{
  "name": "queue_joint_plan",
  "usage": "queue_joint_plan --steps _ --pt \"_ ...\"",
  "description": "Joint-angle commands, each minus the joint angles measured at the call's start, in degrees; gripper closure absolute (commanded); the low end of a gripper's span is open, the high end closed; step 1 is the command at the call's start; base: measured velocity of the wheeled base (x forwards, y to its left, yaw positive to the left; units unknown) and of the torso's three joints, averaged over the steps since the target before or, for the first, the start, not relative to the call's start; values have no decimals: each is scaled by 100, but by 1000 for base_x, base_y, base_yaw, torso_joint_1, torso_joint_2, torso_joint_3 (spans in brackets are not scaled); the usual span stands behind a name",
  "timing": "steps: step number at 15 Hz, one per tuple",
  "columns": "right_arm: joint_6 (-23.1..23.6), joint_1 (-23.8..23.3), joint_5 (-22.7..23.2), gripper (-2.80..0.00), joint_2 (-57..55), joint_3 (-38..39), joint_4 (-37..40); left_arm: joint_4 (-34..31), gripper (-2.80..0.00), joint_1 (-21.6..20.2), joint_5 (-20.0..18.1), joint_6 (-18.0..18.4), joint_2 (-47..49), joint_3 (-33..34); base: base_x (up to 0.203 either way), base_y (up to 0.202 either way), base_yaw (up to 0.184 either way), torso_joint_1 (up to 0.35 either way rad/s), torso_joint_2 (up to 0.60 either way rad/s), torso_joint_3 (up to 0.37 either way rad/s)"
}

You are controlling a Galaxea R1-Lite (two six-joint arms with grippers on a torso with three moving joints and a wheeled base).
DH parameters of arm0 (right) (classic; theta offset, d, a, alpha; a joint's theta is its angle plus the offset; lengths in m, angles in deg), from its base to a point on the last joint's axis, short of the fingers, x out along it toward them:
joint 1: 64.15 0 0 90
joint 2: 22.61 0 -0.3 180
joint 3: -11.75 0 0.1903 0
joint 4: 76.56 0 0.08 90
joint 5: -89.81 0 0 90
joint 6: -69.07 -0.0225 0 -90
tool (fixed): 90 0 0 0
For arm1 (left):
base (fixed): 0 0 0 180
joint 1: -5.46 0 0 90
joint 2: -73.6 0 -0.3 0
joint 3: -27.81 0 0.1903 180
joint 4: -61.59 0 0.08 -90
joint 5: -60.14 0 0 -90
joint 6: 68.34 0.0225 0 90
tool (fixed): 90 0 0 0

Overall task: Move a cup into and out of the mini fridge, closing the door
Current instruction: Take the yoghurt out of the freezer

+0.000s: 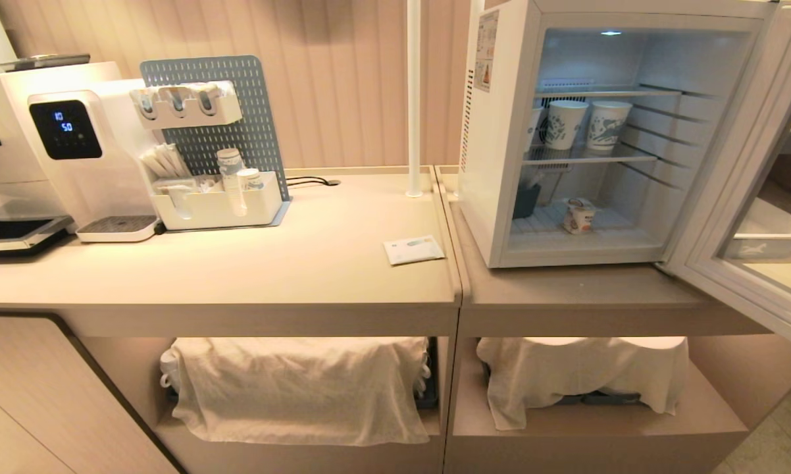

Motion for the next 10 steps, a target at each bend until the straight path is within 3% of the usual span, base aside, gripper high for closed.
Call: queue_joint_plan --steps 1,6,10 --pt "-20 0 133 0 -68 -349 100 6 0 0 1 2 9 0 0 0 0 0 0 0" --pt "-93 -3 435 0 -1035 -2739 2133 6 0 0 1 2 9 0 0 0 0 0 0 0" --pt "-652 12 488 0 -3093 -4429 2869 6 0 0 1 2 6 0 0 0 0 0 0 0"
